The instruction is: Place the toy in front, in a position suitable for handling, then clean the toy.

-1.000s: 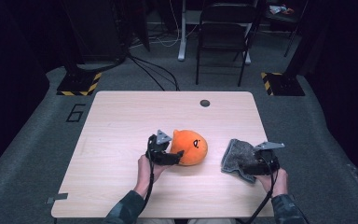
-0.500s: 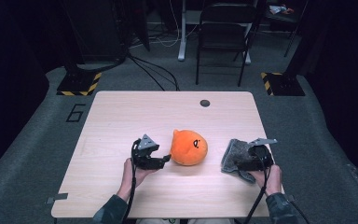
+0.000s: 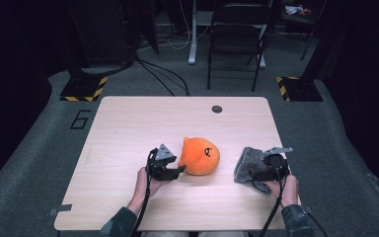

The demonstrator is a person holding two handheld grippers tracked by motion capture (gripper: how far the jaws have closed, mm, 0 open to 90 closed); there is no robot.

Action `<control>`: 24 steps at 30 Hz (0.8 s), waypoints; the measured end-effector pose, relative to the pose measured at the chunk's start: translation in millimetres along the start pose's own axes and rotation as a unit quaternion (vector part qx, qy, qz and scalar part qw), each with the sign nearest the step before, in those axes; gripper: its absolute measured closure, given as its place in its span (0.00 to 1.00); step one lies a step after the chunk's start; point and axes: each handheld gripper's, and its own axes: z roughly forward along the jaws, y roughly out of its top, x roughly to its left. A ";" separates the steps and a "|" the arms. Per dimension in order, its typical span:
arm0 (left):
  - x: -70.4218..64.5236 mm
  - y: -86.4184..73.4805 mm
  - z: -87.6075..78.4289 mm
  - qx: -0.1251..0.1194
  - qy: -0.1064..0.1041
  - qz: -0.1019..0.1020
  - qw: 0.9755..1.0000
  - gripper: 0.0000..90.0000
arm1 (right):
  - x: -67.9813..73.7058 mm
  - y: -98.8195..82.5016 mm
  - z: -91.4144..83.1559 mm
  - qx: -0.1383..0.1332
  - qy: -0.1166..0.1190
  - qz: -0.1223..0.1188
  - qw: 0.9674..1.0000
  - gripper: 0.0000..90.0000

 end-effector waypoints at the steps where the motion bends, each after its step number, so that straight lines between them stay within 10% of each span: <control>1: -0.5 -0.4 -0.1 -0.005 -0.001 -0.004 1.000 0.52 | -0.4 1.0 1.3 0.000 -0.001 -0.004 1.000 0.05; 12: -2.9 -6.4 6.9 -0.007 -0.015 -0.002 1.000 0.77 | -2.6 9.5 30.4 0.034 -0.011 0.000 0.999 0.00; 24: -4.0 -9.7 8.0 -0.012 -0.017 -0.011 1.000 0.80 | -4.3 10.5 44.6 0.101 -0.014 -0.027 0.994 0.08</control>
